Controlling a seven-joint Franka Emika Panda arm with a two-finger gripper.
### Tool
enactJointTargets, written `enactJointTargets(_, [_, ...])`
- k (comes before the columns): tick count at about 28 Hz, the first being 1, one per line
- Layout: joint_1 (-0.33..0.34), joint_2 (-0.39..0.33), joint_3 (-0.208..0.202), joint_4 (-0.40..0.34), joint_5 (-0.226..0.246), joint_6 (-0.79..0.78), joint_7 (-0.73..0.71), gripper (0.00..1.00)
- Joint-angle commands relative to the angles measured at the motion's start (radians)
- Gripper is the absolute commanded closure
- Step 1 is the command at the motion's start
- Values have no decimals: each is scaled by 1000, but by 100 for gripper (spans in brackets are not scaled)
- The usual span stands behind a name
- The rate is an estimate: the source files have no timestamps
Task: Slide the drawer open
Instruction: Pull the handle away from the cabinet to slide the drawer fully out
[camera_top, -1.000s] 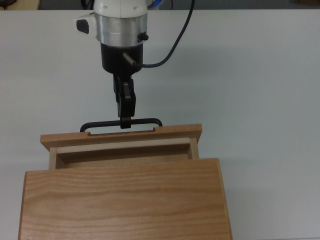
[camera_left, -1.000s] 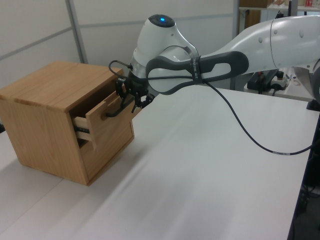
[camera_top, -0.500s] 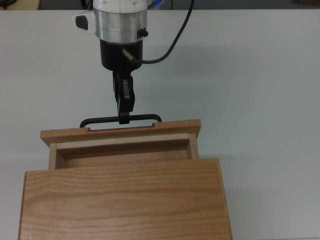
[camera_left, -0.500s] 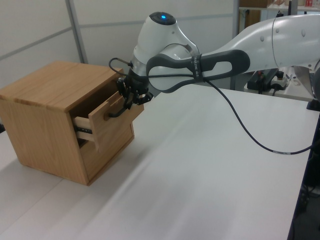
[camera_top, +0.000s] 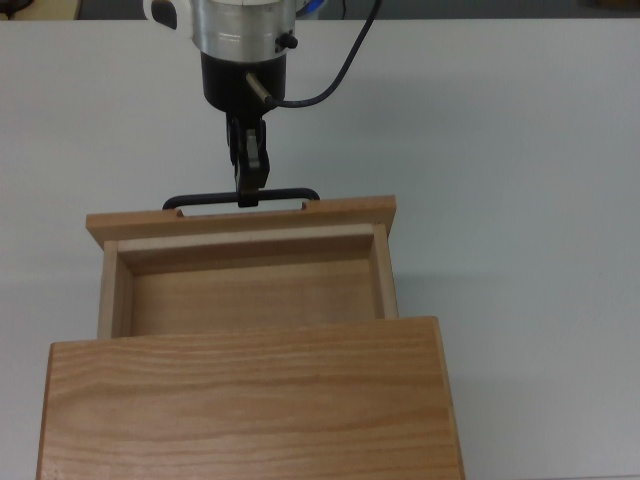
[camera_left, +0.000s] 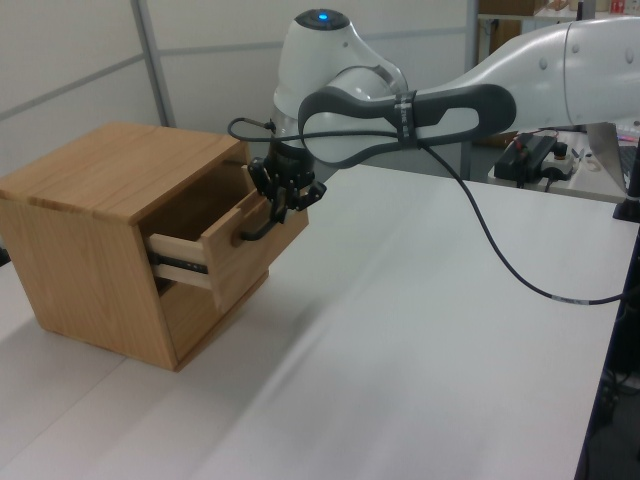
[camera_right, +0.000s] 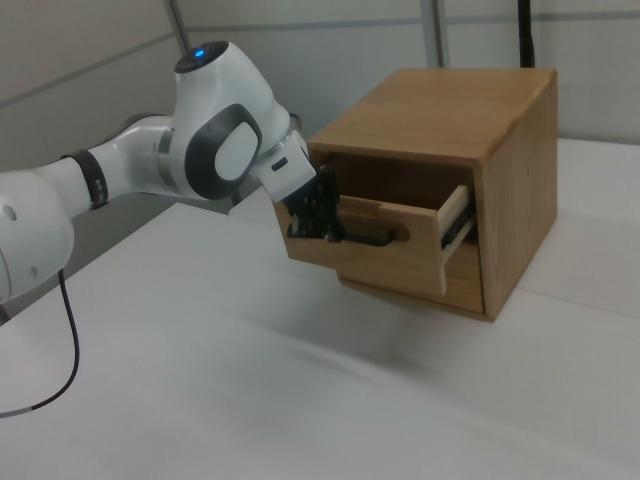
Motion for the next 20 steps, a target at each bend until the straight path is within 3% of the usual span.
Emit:
enactJointTargets(1, [3,-36,1,-29,18,-102,26,100])
enactJointTargets(8, [1,-68,0,-29,45,-224,27,100])
enactJointTargets(20, [-2,-110,-2,-46,47,-337,26,100])
